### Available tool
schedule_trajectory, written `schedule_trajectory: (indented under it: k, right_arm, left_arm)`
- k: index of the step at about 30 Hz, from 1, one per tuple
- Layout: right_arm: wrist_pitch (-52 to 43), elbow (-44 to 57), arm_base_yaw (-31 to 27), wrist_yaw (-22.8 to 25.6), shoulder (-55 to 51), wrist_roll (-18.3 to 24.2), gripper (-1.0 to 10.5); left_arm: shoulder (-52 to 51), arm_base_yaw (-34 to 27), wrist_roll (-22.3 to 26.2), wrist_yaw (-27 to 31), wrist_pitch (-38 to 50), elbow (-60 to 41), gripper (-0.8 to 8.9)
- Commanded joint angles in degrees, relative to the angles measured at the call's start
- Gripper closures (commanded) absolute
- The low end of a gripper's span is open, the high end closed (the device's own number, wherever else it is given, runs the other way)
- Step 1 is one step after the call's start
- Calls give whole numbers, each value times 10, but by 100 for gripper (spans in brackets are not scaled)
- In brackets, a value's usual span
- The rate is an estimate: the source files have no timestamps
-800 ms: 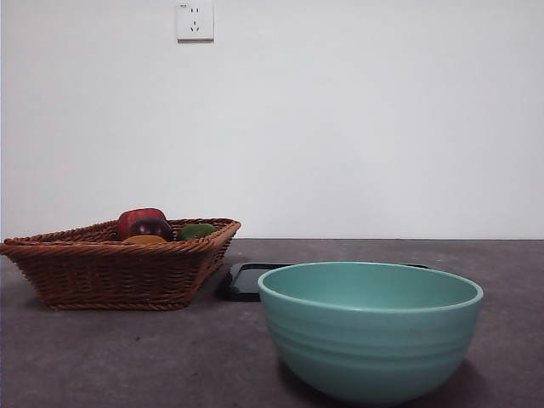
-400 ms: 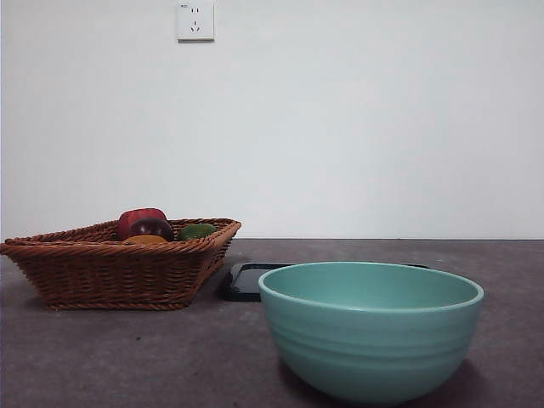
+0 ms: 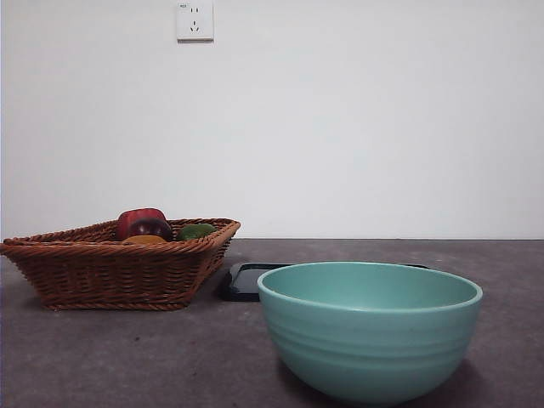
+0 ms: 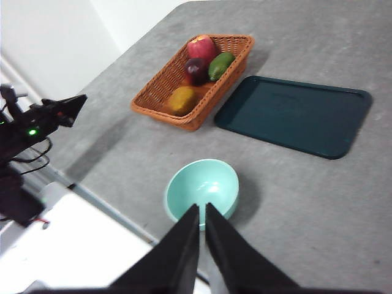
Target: Pick up the wifruite, put it on the bowl, pick up the plate, put it on desk
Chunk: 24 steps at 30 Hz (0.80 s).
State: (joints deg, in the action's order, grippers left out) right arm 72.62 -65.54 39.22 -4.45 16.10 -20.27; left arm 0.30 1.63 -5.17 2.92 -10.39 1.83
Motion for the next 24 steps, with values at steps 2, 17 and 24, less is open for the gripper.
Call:
schedule_trajectory:
  k: [2,17,24]
  right_arm:
    - [-13,11,-57,18,-3,109,941]
    - [-607,507,-346,73,-124,220,941]
    - [-636,618,-358,61,-158,210,941]
  left_arm:
    - [-1,-1,6,1,-3,-11,802]
    - [-1,-1,6,1,-3,-11,802]
    - [-1,-1,6,1,-3,-11,802]
